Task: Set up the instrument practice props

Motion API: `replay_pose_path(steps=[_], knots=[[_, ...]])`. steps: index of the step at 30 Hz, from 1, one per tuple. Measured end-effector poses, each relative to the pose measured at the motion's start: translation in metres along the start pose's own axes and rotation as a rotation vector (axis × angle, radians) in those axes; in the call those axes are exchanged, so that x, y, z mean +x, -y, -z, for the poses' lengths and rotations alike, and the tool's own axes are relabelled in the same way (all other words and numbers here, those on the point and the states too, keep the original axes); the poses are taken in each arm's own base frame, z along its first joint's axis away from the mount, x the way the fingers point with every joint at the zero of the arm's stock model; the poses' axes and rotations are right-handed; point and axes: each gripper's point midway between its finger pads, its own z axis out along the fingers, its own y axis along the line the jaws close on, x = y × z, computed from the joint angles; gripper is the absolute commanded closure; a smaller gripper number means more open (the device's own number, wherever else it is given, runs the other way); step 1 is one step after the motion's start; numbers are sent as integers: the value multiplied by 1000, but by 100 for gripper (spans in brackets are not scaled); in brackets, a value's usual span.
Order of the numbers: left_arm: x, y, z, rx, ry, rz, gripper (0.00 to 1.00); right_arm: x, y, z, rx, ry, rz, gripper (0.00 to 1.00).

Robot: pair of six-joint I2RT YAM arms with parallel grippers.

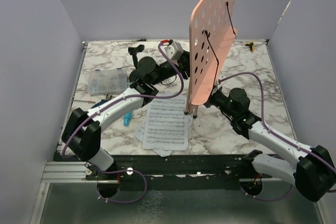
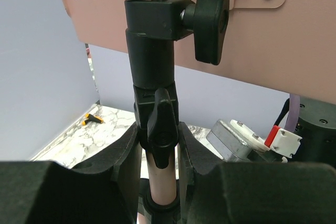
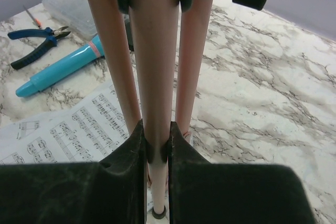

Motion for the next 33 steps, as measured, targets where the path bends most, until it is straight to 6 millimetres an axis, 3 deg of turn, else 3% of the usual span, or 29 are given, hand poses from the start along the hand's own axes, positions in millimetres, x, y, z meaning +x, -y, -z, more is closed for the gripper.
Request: replay_pose_path(steps=[14, 33], knots=[[0, -2, -17, 36, -37, 21, 100, -2, 19, 3, 120, -1, -37, 99], [-36, 5, -54, 116, 35, 69, 100, -43, 37, 16, 233, 74, -56, 99]])
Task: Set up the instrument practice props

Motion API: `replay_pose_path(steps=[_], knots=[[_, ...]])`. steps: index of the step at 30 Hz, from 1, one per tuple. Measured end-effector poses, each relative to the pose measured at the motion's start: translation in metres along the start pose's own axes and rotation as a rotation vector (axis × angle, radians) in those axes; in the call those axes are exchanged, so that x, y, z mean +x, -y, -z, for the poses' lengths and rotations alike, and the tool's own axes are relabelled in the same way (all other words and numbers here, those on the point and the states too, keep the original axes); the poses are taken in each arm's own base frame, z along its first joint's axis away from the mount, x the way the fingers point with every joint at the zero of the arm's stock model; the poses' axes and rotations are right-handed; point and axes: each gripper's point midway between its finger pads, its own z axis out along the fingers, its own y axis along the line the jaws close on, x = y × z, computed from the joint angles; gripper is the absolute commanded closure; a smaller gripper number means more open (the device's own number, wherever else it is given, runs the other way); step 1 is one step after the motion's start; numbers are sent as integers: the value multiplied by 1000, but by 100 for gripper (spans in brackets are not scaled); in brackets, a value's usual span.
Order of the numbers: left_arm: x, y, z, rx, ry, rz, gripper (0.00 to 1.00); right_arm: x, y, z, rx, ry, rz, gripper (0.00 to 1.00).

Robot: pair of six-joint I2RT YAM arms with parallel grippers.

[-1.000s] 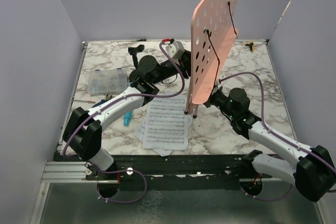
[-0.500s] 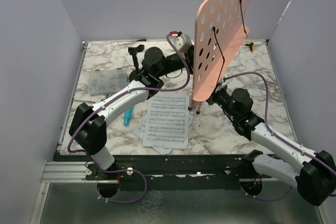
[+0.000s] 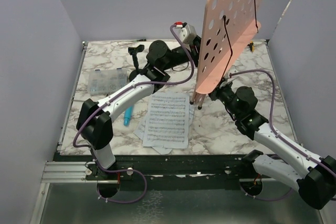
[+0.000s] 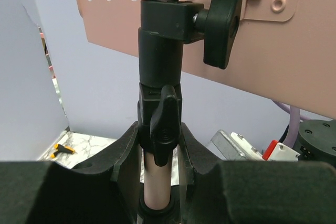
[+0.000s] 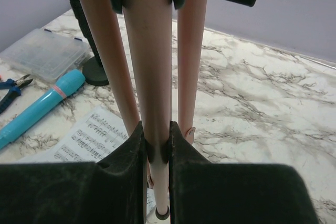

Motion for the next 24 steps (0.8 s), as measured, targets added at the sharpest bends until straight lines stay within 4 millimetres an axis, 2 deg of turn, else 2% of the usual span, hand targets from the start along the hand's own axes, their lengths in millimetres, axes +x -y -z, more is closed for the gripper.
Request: replay_pose_path(steps=[12, 24], knots=[[3, -12, -22, 1, 9, 44, 100, 0, 17, -2, 108, -20, -42, 99], [7, -19, -30, -2, -2, 63, 100, 2, 27, -1, 175, -40, -65, 99]])
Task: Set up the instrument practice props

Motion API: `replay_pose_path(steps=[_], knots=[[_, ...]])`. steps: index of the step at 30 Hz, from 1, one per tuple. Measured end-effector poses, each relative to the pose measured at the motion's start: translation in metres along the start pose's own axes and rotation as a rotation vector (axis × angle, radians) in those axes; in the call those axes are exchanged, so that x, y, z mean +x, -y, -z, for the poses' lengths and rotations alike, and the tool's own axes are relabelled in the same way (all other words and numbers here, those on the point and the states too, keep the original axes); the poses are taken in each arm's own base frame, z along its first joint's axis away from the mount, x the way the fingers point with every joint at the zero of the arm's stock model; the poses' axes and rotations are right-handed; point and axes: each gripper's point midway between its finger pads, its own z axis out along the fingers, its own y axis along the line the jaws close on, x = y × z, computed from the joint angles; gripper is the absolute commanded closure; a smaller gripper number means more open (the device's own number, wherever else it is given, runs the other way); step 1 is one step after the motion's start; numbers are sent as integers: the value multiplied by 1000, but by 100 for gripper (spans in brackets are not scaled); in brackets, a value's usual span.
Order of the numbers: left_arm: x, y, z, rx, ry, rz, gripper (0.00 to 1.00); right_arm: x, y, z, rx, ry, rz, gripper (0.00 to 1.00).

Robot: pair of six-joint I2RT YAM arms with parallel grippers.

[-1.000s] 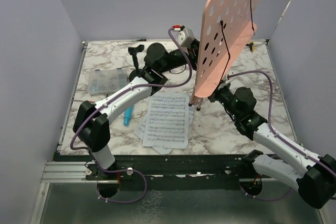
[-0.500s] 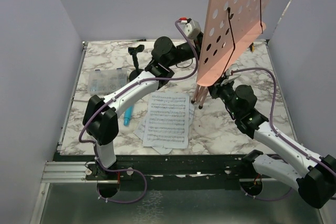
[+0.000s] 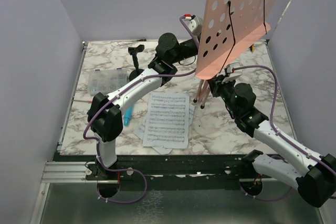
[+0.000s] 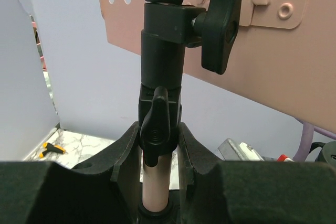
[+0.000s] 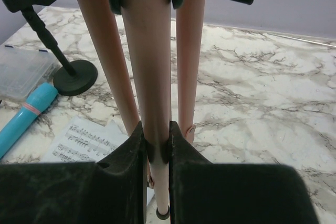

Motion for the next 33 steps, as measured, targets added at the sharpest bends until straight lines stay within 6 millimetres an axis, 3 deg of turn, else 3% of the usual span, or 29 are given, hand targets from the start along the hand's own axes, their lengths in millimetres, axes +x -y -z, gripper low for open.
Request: replay_pose_path(steps=[12, 33], knots=[[1, -5, -5, -4, -8, -10, 100, 1, 11, 1, 62, -22, 4, 99], [5, -14, -3, -11, -52, -64, 100, 8, 10, 6, 64, -72, -21, 99]])
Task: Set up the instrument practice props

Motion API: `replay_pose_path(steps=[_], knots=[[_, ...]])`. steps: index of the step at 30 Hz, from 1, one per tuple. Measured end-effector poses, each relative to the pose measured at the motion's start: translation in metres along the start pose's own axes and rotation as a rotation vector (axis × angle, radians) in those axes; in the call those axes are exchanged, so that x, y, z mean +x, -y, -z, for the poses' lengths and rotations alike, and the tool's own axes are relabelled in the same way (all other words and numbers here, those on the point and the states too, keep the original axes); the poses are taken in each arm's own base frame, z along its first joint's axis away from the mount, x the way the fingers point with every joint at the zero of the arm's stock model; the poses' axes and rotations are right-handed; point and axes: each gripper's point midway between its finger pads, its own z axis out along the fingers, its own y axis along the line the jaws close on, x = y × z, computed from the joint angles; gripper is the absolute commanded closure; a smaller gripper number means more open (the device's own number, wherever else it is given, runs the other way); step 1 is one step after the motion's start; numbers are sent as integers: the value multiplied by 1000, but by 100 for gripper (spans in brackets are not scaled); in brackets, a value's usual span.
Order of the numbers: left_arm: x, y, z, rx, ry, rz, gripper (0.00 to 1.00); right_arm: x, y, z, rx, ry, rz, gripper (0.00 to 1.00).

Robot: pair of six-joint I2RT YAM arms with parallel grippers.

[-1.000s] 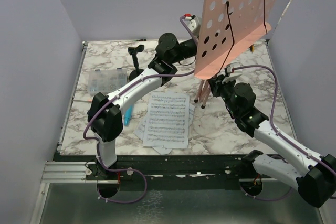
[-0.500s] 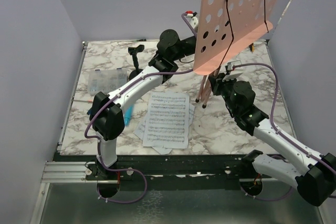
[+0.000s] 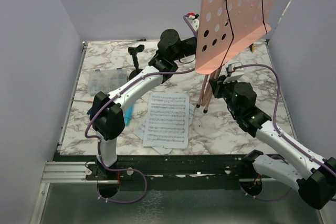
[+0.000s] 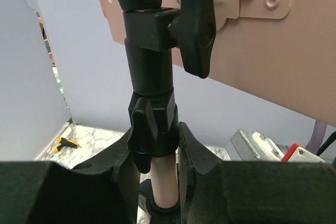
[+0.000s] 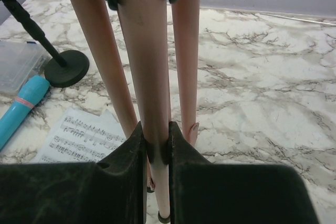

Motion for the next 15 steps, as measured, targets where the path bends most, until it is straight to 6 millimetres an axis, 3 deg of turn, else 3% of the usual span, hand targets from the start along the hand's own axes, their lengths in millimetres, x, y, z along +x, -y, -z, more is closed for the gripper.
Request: replay_pose_path(steps=[9, 15], knots=[[6, 5, 2, 42, -8, -47, 100, 5, -4, 13, -55, -33, 3, 99], [20, 8, 6, 70, -11, -65, 100, 29, -9, 19, -97, -104, 13, 99]])
